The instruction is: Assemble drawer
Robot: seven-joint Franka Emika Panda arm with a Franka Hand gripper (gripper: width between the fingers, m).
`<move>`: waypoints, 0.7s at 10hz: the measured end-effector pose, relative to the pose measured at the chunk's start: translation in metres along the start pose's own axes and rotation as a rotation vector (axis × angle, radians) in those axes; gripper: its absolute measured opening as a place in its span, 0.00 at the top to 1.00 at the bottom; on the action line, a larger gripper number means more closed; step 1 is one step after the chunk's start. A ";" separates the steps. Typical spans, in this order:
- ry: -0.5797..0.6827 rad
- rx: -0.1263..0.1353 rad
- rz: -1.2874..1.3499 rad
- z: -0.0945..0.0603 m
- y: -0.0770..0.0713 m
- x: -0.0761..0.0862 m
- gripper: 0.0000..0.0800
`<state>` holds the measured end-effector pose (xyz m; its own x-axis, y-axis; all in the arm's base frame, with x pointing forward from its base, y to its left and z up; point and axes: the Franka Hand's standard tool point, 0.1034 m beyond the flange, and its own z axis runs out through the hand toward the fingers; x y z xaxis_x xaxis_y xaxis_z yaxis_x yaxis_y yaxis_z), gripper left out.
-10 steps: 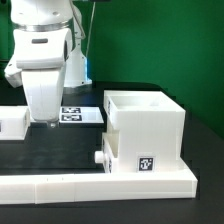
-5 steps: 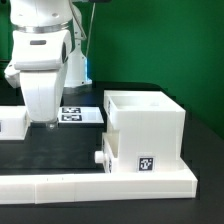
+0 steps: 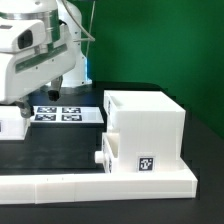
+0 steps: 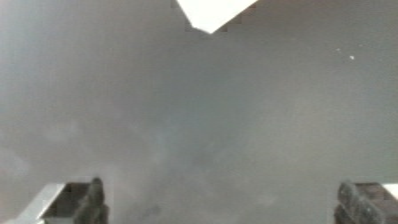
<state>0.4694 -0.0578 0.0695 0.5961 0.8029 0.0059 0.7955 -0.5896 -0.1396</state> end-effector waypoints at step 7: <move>-0.004 0.008 0.475 0.004 -0.005 -0.013 0.19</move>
Offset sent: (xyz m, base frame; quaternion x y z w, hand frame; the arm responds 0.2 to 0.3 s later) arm 0.0000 0.0000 0.0000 0.0000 0.0000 0.1938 0.9810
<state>0.4572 -0.0648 0.0661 0.8932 0.4450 -0.0644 0.4343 -0.8909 -0.1333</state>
